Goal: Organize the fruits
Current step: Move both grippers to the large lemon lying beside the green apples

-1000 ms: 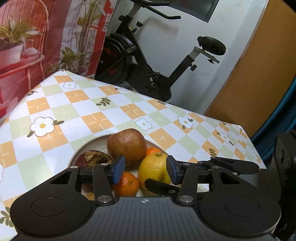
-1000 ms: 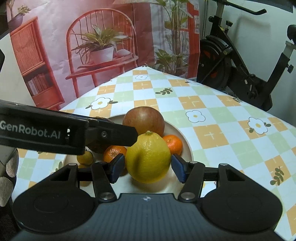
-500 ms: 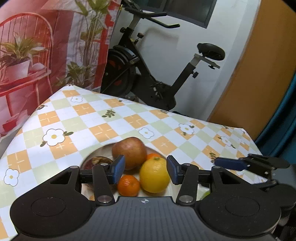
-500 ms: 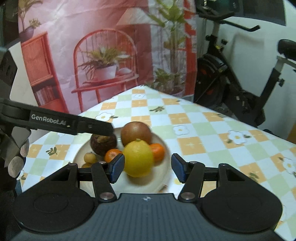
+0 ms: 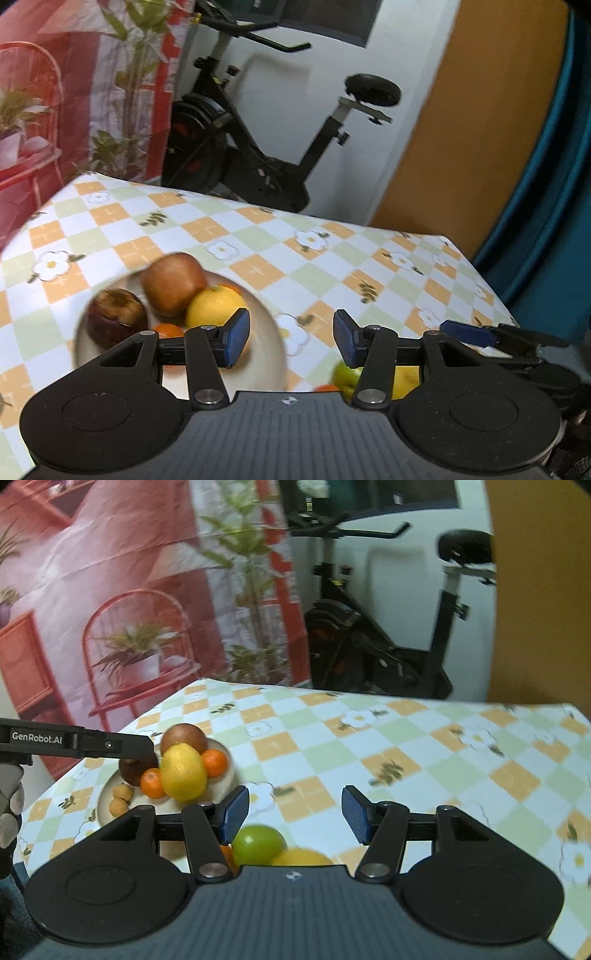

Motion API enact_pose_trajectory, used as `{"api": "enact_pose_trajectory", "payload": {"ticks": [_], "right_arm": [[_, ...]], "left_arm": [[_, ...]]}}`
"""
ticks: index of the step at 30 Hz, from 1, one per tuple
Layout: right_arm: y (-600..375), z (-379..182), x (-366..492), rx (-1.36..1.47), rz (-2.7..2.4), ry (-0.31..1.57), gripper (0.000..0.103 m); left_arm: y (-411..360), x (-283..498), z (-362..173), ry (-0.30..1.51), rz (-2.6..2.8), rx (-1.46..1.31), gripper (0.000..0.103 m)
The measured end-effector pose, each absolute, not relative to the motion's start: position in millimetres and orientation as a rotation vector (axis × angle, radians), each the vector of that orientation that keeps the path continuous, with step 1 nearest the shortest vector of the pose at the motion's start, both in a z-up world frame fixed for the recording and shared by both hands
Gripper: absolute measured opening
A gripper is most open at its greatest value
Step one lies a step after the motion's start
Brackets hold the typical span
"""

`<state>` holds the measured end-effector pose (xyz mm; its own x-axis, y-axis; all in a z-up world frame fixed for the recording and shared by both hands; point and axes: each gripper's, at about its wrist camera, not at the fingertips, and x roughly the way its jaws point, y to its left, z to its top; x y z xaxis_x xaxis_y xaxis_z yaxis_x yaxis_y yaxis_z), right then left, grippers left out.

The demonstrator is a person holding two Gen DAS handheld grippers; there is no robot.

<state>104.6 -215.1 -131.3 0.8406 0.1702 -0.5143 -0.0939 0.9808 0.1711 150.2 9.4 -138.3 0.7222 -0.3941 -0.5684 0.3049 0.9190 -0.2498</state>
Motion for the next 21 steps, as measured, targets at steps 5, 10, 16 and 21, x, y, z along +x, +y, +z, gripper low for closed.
{"api": "enact_pose_trajectory", "payload": {"ticks": [5, 10, 16, 21], "right_arm": [[-220.0, -149.0, 86.9, 0.158, 0.108, 0.554, 0.059], [-211.2, -168.1, 80.0, 0.158, 0.12, 0.576, 0.061], [-215.9, -181.3, 80.7, 0.173, 0.11, 0.584, 0.064], [-222.5, -191.1, 80.7, 0.198, 0.126, 0.582, 0.066]], "left_arm": [[-3.9, 149.4, -146.7, 0.688, -0.422, -0.135, 0.052], [-14.4, 149.7, -151.4, 0.712, -0.445, -0.12, 0.052], [-23.5, 149.4, -156.2, 0.743, -0.487, -0.123, 0.052], [-34.6, 151.8, -160.9, 0.778, -0.508, -0.115, 0.052]]}}
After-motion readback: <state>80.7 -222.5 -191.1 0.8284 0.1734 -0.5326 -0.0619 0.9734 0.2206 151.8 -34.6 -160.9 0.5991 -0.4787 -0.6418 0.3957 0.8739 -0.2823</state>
